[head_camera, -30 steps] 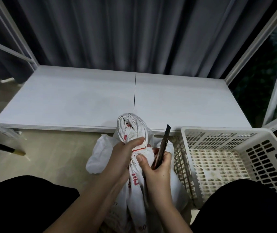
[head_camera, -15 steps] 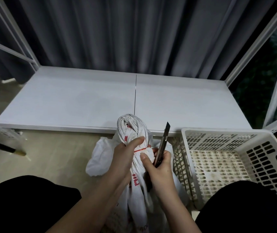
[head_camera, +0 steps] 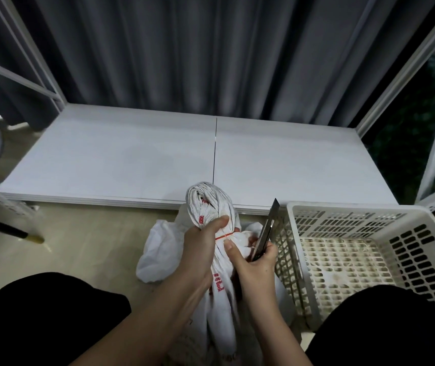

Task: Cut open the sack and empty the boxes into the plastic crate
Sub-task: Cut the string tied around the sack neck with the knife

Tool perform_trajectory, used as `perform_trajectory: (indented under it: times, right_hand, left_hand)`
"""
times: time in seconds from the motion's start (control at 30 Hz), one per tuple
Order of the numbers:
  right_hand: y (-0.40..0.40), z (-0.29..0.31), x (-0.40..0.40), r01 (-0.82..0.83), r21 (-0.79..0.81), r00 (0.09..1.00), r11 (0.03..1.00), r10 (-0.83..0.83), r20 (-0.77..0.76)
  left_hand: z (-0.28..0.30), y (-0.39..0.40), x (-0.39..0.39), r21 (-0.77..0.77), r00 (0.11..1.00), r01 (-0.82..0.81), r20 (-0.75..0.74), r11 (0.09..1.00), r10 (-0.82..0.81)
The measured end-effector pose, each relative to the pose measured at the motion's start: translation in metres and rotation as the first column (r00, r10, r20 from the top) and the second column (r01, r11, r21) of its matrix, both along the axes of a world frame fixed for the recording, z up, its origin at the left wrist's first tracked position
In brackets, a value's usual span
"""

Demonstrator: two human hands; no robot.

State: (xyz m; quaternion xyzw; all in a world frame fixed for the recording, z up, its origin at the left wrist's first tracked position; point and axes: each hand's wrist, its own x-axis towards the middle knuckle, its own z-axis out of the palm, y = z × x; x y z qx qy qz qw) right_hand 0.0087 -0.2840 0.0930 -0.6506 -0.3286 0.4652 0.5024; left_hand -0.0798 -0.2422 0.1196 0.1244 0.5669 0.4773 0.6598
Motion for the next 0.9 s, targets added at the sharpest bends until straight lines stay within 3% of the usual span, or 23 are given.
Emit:
perform_trajectory:
  times: [0.13,0.23,0.33,0.43,0.57,0.73,0.9]
  right_hand:
    - [-0.017,0.011,0.013,0.006,0.044,0.975,0.999,-0.015,0.221]
    - [-0.036,0.017,0.026,-0.035,-0.025,0.992,0.999,0.038,0.124]
    - [-0.056,0.027,0.032,-0.203,-0.128,0.979,0.971,0.200,-0.038]
    - [-0.067,0.034,0.032,-0.310,-0.209,0.950,0.927,0.309,-0.039]
    - [-0.064,0.029,0.028,-0.282,-0.210,0.941,0.936,0.313,0.130]
    - [-0.064,0.023,0.022,-0.196,-0.145,0.948,0.970,0.225,0.225]
    - [-0.061,0.030,0.021,-0.156,-0.085,0.965,0.984,0.170,0.202]
  left_hand:
    - [0.001,0.004,-0.006,0.033,1.000,-0.017,-0.025,0.999,0.018]
    - [0.002,0.009,-0.011,0.055,0.999,-0.030,-0.033,0.998,0.032]
    - [0.001,0.009,-0.010,0.074,0.998,-0.040,-0.044,0.996,0.044]
    - [0.000,0.009,-0.009,0.089,0.998,-0.044,-0.049,0.995,0.048]
    - [0.002,0.006,-0.006,0.110,0.998,-0.016,-0.058,0.994,0.022]
    - [0.004,0.005,-0.004,0.134,0.998,-0.012,-0.064,0.991,0.021]
    - [0.003,0.006,-0.004,0.137,0.995,0.000,-0.099,0.991,0.013]
